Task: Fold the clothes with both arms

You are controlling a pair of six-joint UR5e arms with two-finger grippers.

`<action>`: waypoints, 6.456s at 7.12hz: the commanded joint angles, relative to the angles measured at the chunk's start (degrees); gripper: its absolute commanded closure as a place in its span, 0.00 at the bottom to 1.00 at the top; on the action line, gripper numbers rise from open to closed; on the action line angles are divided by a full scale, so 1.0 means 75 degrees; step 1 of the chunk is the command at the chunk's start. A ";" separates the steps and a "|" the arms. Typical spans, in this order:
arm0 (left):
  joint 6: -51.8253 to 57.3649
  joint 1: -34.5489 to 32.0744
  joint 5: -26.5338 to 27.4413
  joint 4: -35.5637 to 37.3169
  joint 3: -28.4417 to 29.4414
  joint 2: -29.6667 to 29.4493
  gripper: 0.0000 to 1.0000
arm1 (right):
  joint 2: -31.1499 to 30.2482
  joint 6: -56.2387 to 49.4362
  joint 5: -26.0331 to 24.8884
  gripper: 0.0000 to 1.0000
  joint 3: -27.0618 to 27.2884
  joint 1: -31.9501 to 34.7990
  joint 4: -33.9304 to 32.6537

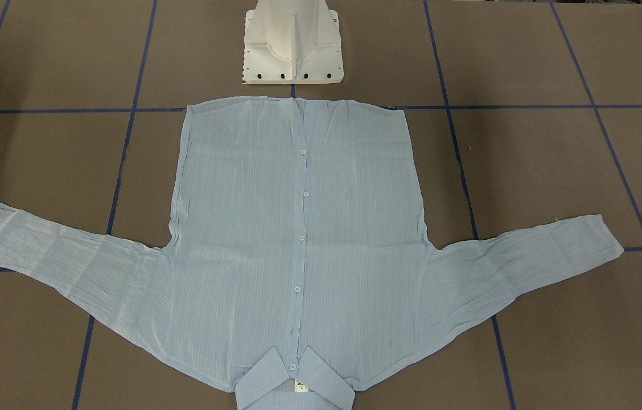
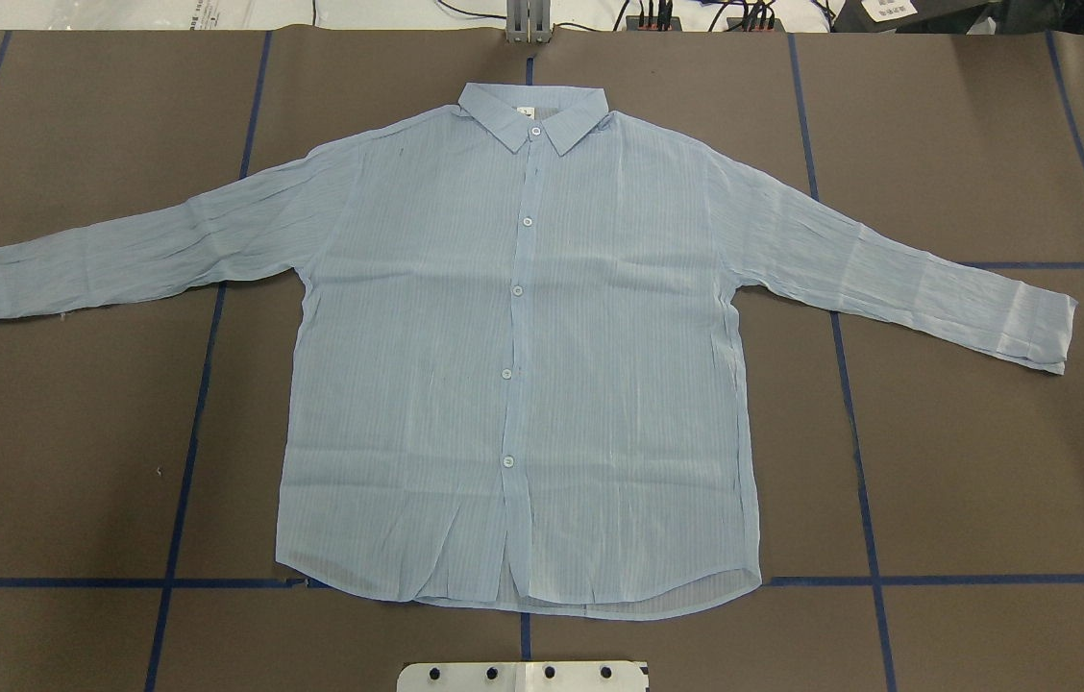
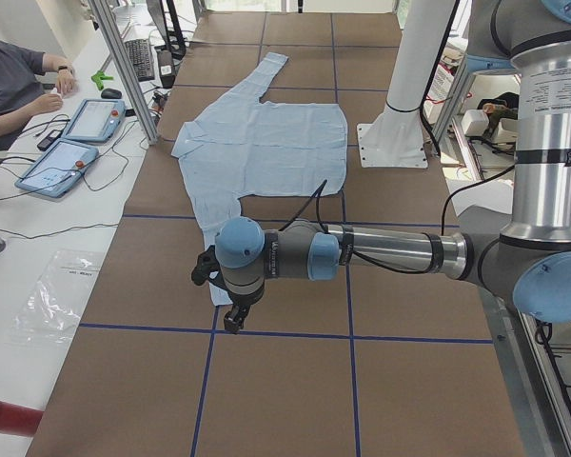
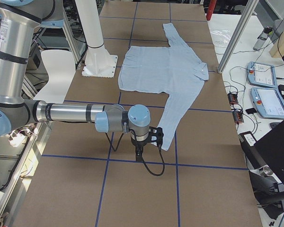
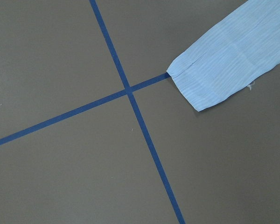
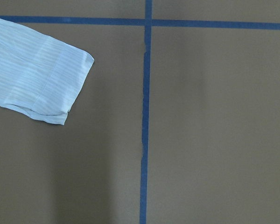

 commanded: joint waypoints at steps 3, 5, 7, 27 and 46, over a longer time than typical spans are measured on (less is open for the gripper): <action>0.0040 0.0000 0.0252 -0.1123 0.0023 -0.0050 0.00 | 0.0151 0.0037 -0.0035 0.00 0.0060 -0.0093 0.0430; -0.0017 0.0012 0.0252 -0.2364 0.0255 -0.0051 0.00 | 0.0852 0.1423 -0.0163 0.00 -0.0080 -0.1129 0.0585; -0.0018 0.0023 0.0228 -0.2403 0.0269 -0.0085 0.00 | 0.1625 0.2646 -0.0199 0.00 -0.1094 -0.1766 0.1575; 0.0006 0.0012 0.0205 -0.2391 0.0304 -0.0015 0.00 | 0.1967 0.6295 -0.0703 1.00 -0.2040 -0.3316 0.4372; -0.0006 0.0012 0.0205 -0.2403 0.0457 -0.0003 0.00 | 0.9443 0.7549 -0.6231 0.01 -0.4744 -0.8225 0.3884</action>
